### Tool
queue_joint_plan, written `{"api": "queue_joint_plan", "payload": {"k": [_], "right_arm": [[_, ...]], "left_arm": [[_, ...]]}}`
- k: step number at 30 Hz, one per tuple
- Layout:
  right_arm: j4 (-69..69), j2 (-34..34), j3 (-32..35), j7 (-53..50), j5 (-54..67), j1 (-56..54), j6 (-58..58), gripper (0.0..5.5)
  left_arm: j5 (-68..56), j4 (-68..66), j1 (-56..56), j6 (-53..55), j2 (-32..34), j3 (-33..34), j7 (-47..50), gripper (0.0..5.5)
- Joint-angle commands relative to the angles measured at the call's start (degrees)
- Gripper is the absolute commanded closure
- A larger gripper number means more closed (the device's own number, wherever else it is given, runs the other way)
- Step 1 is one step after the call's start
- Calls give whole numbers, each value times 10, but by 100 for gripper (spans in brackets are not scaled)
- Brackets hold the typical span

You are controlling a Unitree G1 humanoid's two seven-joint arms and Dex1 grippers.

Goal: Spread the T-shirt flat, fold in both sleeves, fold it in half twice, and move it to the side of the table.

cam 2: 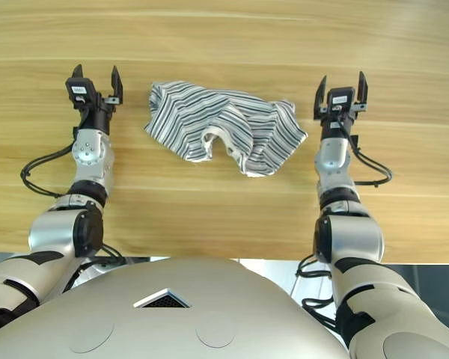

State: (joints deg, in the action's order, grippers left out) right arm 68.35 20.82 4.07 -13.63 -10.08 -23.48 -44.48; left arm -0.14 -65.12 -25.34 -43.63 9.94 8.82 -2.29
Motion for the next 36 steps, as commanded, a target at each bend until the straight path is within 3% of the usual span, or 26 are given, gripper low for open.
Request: {"api": "queue_joint_plan", "payload": {"k": [1, 29, 36], "right_arm": [[-2, 2, 4, 0, 5, 3, -2, 190], [0, -1, 3, 6, 6, -1, -8, 190], [-75, 25, -5, 11, -8, 50, -80, 190]], "left_arm": [[6, -4, -8, 8, 0, -4, 5, 151], [6, -3, -7, 11, 2, -9, 3, 151], [-75, 106, 45, -79, 2, -10, -158, 151]]}}
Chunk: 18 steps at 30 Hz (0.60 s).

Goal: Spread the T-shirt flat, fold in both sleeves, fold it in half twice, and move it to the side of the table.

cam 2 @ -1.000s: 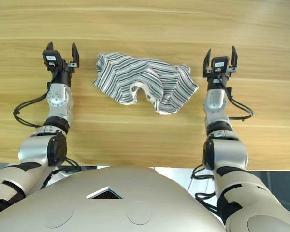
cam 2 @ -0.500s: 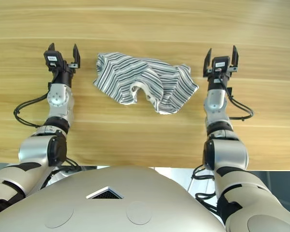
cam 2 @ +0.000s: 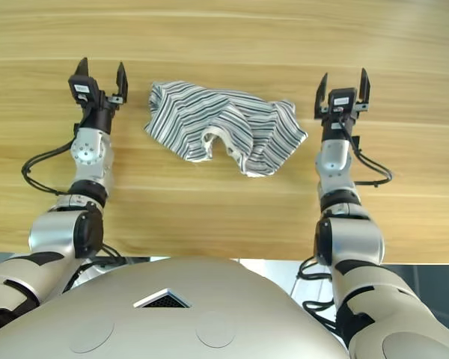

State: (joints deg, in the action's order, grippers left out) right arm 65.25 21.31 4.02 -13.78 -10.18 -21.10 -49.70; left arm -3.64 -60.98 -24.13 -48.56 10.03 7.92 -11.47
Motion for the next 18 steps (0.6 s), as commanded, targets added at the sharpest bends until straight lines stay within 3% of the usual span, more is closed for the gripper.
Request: {"api": "queue_joint_plan", "payload": {"k": [1, 5, 9, 13, 18], "right_arm": [[-66, 28, -12, 24, -15, 39, -37, 190], [-213, 92, -57, 102, -62, 127, -64, 190], [-369, 172, -52, 189, -47, 223, -43, 190], [-508, 236, -50, 272, -20, 297, -10, 190], [-584, 288, -24, 329, -14, 344, 22, 190]], "left_arm": [[-54, 98, 50, -37, 0, -10, -95, 151], [-114, 289, 153, -24, 35, -84, -235, 151], [-137, 382, 208, -6, 104, -128, -345, 151], [-120, 404, 221, -1, 144, -141, -387, 151], [74, 380, 224, -23, 209, -138, -335, 151]]}}
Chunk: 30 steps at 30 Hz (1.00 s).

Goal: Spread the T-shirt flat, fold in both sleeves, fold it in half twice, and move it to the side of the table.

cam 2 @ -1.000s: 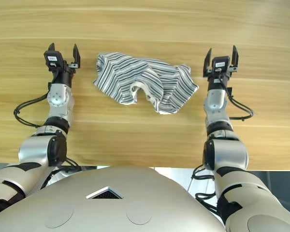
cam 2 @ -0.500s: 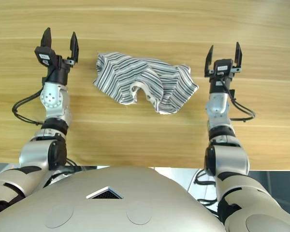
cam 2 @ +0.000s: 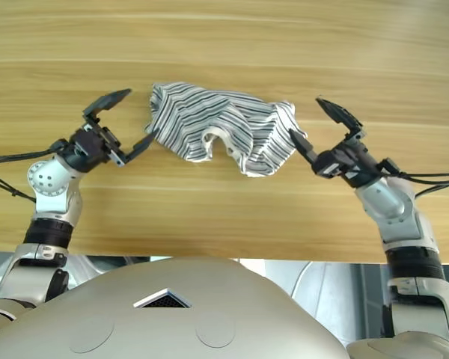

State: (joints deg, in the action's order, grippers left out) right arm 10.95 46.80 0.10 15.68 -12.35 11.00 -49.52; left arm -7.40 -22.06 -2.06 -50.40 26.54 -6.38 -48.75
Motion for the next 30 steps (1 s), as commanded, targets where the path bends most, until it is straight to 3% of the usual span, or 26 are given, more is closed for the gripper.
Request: {"api": "queue_joint_plan", "payload": {"k": [1, 6, 12, 21, 30], "right_arm": [[-57, 38, 8, 49, -1, 31, 28, 190], [-57, 36, -31, 91, -51, 46, 53, 190], [-3, 2, -92, 91, -101, 56, 57, 190], [69, 17, -94, 70, -109, 35, 52, 190], [107, -2, -135, 67, -123, -12, 36, 190]], "left_arm": [[177, -6, 1, 0, 59, 6, 66, 151], [365, 32, 28, 4, 92, -35, 140, 151], [384, 74, 59, 16, 116, -79, 150, 151], [458, 71, 28, 58, 103, -121, 232, 151], [526, -21, -51, 78, 74, -193, 322, 151]]}}
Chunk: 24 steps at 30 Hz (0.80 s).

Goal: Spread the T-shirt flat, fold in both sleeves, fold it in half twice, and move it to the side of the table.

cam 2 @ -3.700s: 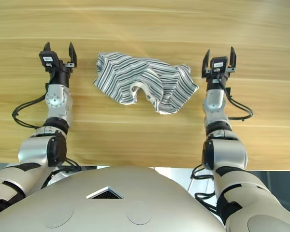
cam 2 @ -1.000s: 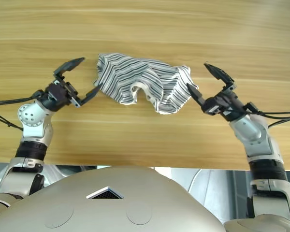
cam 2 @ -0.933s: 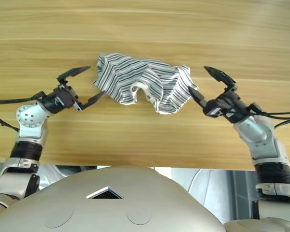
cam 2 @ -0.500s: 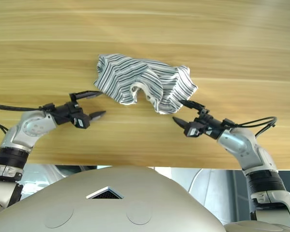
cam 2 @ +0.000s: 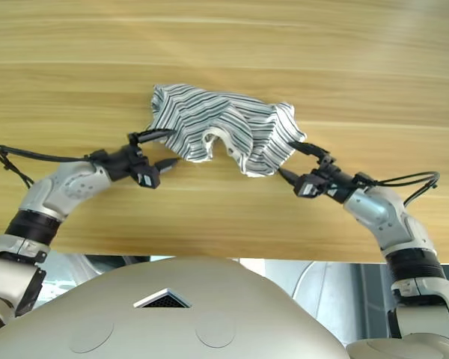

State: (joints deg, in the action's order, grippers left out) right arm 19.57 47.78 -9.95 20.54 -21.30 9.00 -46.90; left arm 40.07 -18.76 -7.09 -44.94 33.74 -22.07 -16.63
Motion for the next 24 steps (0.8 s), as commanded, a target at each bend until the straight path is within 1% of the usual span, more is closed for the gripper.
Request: {"api": "queue_joint_plan", "payload": {"k": [1, 9, 14, 16, 18, 20, 24], "right_arm": [[20, -13, -39, 18, -34, 8, 8, 190], [23, -21, -62, 10, -38, 6, -2, 190], [34, -24, -73, 8, -38, -6, -4, 190], [42, -24, -76, 8, -37, -12, -5, 237], [49, -24, -80, 8, -35, -17, -5, 281], [57, -23, -83, 6, -33, -21, -7, 329], [71, -22, -86, 4, -26, -27, -9, 407]], "left_arm": [[52, -60, -5, 25, 2, -41, 7, 151], [49, -76, -15, 14, 12, -75, 31, 151], [43, -73, -6, 8, 20, -84, 36, 151], [42, -79, -4, 9, 22, -88, 35, 151], [38, -96, -10, 16, 19, -91, 37, 186], [36, -110, -16, 22, 15, -94, 41, 234], [29, -125, -21, 28, 14, -97, 46, 309]]}}
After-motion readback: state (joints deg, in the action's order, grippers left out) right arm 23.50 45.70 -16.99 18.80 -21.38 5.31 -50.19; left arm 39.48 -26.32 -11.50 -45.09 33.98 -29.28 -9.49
